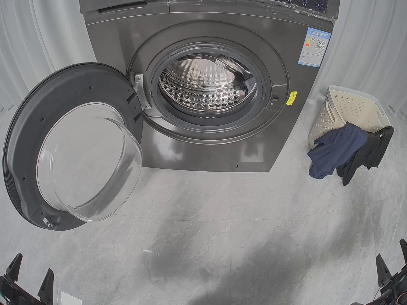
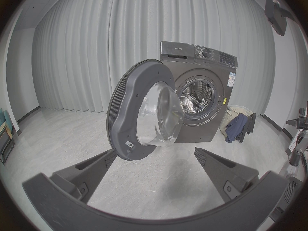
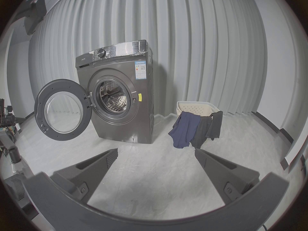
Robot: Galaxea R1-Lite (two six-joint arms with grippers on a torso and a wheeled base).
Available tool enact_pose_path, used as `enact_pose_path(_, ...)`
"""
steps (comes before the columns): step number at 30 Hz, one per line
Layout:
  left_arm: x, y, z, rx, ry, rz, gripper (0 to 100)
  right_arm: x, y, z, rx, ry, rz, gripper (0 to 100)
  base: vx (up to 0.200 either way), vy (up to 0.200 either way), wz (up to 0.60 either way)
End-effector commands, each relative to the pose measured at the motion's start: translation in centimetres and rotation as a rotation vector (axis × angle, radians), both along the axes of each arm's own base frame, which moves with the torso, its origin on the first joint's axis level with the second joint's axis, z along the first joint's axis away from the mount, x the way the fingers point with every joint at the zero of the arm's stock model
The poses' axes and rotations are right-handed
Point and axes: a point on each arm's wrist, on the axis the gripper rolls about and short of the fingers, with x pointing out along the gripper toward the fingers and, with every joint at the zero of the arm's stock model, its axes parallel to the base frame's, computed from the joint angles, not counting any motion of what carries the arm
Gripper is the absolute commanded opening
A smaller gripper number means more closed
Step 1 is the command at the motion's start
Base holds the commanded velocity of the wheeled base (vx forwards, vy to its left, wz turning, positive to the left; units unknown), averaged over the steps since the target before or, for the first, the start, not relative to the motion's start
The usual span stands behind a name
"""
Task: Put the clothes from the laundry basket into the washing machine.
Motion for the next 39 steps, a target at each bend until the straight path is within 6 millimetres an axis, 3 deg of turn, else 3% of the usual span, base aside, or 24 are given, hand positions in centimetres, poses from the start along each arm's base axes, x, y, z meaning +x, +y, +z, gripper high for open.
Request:
enact_pose_path(1,0.00,0.00,-0.39,-0.001,0.001,0.001,100,0.05,0.00,-0.50,0.000,0.006,0.000,100,0.000,-0.200,0.00)
enact_pose_path(14,-0.01,0.00,-0.40,-0.004,0.000,0.001,100,0.05,0.00,-0.52,0.000,0.008,0.000,100,0.000,-0.200,0.00)
enact_pose_path(20,0.00,0.00,-0.39,-0.004,0.001,0.001,100,0.05,0.00,-0.52,0.000,0.008,0.000,100,0.000,0.000,0.00)
enact_pose_path(29,0.00,0.00,-0.39,-0.004,0.001,0.001,100,0.06,0.01,-0.52,-0.003,0.009,0.001,100,0.200,0.000,0.00)
enact_pose_path(35,0.02,0.00,-0.43,-0.009,0.003,0.001,100,0.06,0.01,-0.52,0.000,0.009,0.003,100,0.000,0.000,0.00)
enact_pose_path(39,0.00,0.00,-0.39,-0.009,0.001,0.001,100,0.05,0.00,-0.52,0.003,0.008,0.001,100,0.000,0.000,-0.60)
